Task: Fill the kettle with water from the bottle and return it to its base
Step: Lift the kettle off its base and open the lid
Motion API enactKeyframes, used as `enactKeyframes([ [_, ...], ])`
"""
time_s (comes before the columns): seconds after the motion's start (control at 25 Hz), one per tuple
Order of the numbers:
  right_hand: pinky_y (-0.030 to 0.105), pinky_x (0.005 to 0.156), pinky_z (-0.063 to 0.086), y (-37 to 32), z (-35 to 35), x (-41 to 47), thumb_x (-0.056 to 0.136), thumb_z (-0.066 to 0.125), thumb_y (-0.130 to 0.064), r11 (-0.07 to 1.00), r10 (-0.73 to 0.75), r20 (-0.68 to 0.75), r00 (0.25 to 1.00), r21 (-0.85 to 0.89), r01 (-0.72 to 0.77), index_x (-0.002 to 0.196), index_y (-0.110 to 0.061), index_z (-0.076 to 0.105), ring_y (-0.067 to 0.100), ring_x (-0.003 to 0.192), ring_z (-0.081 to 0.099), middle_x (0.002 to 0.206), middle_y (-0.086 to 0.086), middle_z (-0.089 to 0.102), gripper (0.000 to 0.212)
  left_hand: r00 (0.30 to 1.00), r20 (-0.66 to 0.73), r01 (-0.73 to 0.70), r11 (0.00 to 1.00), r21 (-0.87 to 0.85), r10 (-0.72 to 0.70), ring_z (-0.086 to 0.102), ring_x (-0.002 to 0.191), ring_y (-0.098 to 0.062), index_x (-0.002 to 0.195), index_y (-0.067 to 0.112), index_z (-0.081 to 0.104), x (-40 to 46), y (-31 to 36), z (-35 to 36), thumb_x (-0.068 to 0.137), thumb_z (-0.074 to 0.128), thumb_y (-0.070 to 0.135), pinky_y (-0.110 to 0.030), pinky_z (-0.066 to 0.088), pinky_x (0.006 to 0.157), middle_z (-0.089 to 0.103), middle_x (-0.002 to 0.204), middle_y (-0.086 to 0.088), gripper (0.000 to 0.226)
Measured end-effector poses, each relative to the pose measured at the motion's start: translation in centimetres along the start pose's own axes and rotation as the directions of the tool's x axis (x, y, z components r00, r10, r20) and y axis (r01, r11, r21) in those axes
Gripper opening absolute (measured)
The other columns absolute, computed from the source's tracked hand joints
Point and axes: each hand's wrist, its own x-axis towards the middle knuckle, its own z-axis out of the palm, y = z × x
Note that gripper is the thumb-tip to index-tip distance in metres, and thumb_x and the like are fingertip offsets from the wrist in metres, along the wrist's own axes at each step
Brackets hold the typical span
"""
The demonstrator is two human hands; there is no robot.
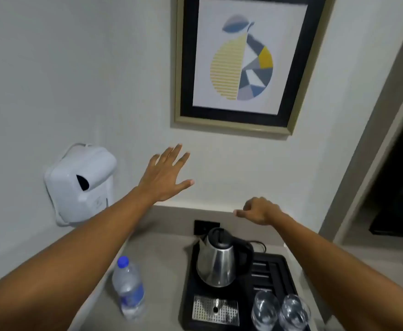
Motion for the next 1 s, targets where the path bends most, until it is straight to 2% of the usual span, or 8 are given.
enactKeyframes([
  [0.08, 0.038, 0.086, 0.051, 0.4, 4.3, 0.1, 0.088, 0.053, -0.071, 0.999, 0.000, 0.132, 0.991, 0.039, -0.005, 0.095, -0.015, 0.072, 0.032, 0.101, 0.067, 0.101, 0.011, 0.070, 0.060, 0.996, 0.077, 0.034, 0.999, -0.003, -0.034, 0.003, 0.146, -0.025, 0.149, 0.029, 0.005, -3.5, -0.5, 2.7, 0.084, 0.026, 0.075, -0.052, 0.013, 0.114, -0.001, 0.161, -0.004, 0.082],
  [0.16, 0.037, 0.077, 0.049, 1.0, 8.6, -0.5, 0.089, 0.056, -0.067, 0.995, 0.024, 0.171, 0.985, 0.090, -0.040, 0.077, -0.015, 0.062, 0.033, 0.091, 0.068, 0.085, 0.010, 0.066, 0.054, 0.988, 0.147, 0.049, 0.999, -0.013, -0.046, 0.008, 0.146, -0.024, 0.149, 0.030, 0.010, -8.2, -1.1, 6.3, 0.086, 0.031, 0.072, -0.051, 0.018, 0.113, 0.003, 0.161, -0.003, 0.079],
  [0.28, 0.040, 0.080, 0.053, 1.2, 11.6, 0.6, 0.087, 0.053, -0.072, 0.979, 0.087, 0.101, 0.991, 0.177, -0.104, 0.094, -0.007, 0.066, 0.035, 0.091, 0.068, 0.096, 0.016, 0.072, 0.067, 0.978, 0.209, -0.007, 1.000, -0.020, 0.011, 0.018, 0.144, -0.025, 0.148, 0.030, 0.018, -12.8, -1.6, 9.7, 0.088, 0.038, 0.065, -0.049, 0.028, 0.110, 0.011, 0.160, -0.004, 0.073],
  [0.44, 0.039, 0.079, 0.048, 0.7, 13.2, 2.6, 0.082, 0.047, -0.083, 0.950, 0.169, 0.174, 0.970, 0.233, -0.207, 0.108, -0.005, 0.063, 0.036, 0.096, 0.065, 0.104, 0.016, 0.068, 0.084, 0.951, 0.306, 0.039, 0.999, 0.033, -0.047, 0.023, 0.143, -0.027, 0.147, 0.025, 0.026, -15.9, -1.8, 11.5, 0.086, 0.033, 0.065, -0.049, 0.029, 0.108, 0.020, 0.158, -0.007, 0.073],
  [0.6, 0.036, 0.069, 0.048, 0.5, 14.4, 3.9, 0.076, 0.054, -0.084, 0.929, 0.221, 0.148, 0.964, 0.269, -0.254, 0.091, -0.009, 0.058, 0.029, 0.080, 0.061, 0.091, 0.012, 0.063, 0.077, 0.940, 0.333, 0.051, 0.997, 0.063, -0.070, 0.038, 0.135, -0.033, 0.139, 0.018, 0.043, -17.3, -2.8, 11.5, 0.083, 0.038, 0.062, -0.054, 0.036, 0.102, 0.036, 0.151, -0.014, 0.072],
  [0.72, 0.042, 0.079, 0.053, 0.6, 15.0, 4.8, 0.076, 0.064, -0.076, 0.901, 0.236, 0.142, 0.961, 0.338, -0.271, 0.104, 0.001, 0.065, 0.038, 0.093, 0.067, 0.102, 0.022, 0.071, 0.082, 0.937, 0.344, 0.032, 0.997, 0.073, -0.056, 0.039, 0.134, -0.034, 0.139, 0.017, 0.045, -17.9, -3.2, 12.0, 0.082, 0.044, 0.060, -0.054, 0.037, 0.101, 0.038, 0.150, -0.015, 0.071],
  [0.8, 0.045, 0.084, 0.054, 0.4, 15.0, 4.9, 0.075, 0.067, -0.072, 0.893, 0.251, 0.140, 0.958, 0.349, -0.285, 0.114, 0.004, 0.061, 0.041, 0.099, 0.066, 0.106, 0.023, 0.070, 0.086, 0.938, 0.344, 0.029, 0.997, 0.068, -0.051, 0.036, 0.136, -0.034, 0.141, 0.017, 0.041, -18.0, -3.1, 12.3, 0.083, 0.048, 0.060, -0.055, 0.033, 0.104, 0.035, 0.151, -0.015, 0.072],
  [1.0, 0.038, 0.070, 0.045, -0.2, 14.9, 4.0, 0.075, 0.061, -0.069, 0.899, 0.250, 0.116, 0.961, 0.342, -0.275, 0.111, -0.006, 0.046, 0.034, 0.089, 0.059, 0.098, 0.015, 0.061, 0.074, 0.939, 0.342, 0.016, 0.996, 0.083, -0.044, 0.033, 0.138, -0.033, 0.143, 0.018, 0.038, -17.7, -3.2, 12.6, 0.084, 0.048, 0.060, -0.055, 0.030, 0.107, 0.033, 0.152, -0.014, 0.073],
])
